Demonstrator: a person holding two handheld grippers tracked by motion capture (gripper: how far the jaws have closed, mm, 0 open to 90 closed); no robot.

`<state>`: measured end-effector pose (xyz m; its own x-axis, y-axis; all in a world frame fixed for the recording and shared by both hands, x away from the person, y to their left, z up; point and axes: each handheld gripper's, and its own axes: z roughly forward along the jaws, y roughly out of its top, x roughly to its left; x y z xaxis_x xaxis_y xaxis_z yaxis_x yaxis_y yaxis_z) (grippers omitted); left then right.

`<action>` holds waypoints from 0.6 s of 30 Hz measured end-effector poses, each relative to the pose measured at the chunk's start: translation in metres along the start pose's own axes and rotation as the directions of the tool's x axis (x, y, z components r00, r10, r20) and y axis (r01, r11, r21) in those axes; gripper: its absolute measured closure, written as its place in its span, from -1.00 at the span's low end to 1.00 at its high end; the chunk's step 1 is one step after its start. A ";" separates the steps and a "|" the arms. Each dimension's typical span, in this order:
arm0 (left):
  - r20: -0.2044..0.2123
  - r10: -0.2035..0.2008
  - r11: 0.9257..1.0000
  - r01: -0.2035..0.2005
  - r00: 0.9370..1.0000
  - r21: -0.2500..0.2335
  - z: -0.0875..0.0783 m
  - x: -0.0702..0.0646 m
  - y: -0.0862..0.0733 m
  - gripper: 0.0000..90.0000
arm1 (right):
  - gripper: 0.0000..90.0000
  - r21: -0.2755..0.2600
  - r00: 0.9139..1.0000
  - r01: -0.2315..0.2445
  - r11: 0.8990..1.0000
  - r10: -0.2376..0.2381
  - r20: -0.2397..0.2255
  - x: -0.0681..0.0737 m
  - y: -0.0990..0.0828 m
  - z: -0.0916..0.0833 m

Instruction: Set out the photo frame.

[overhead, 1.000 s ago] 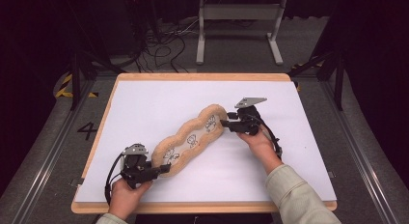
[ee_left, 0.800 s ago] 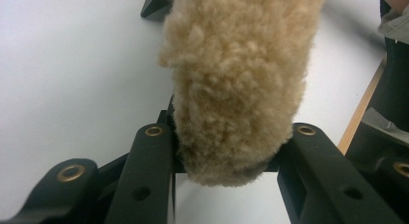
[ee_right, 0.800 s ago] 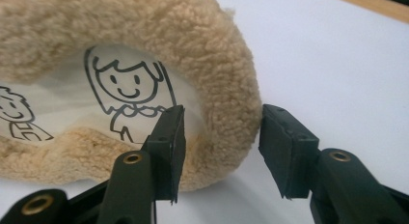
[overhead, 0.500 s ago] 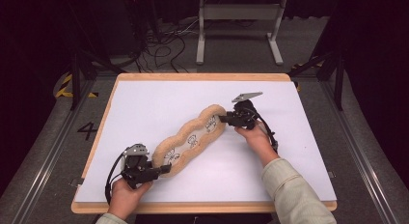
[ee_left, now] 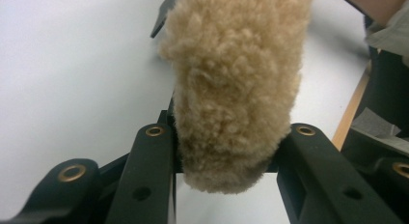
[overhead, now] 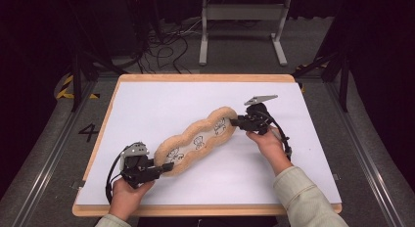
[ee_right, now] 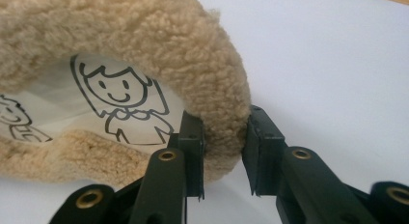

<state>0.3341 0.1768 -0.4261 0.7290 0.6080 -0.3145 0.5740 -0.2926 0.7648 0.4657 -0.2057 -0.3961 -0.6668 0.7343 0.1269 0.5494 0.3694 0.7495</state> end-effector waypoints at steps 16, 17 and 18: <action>0.005 0.068 0.997 -0.067 0.998 -0.039 0.001 0.003 0.018 0.52 | 0.58 -0.062 0.999 -0.008 0.998 0.011 0.049 0.012 -0.026 -0.058; 0.007 0.070 0.997 -0.070 0.998 -0.042 0.002 0.003 0.019 0.51 | 0.57 -0.067 0.999 -0.009 0.998 0.012 0.050 0.012 -0.028 -0.062; 0.015 0.073 0.997 -0.072 0.997 -0.041 0.002 0.004 0.020 0.51 | 0.57 -0.071 0.998 -0.011 0.997 0.015 0.054 0.013 -0.030 -0.065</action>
<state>0.3494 0.1716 -0.4137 0.7743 0.5743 -0.2660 0.5039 -0.3051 0.8081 0.4078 -0.2439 -0.3750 -0.6304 0.7694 0.1032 0.5196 0.3193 0.7925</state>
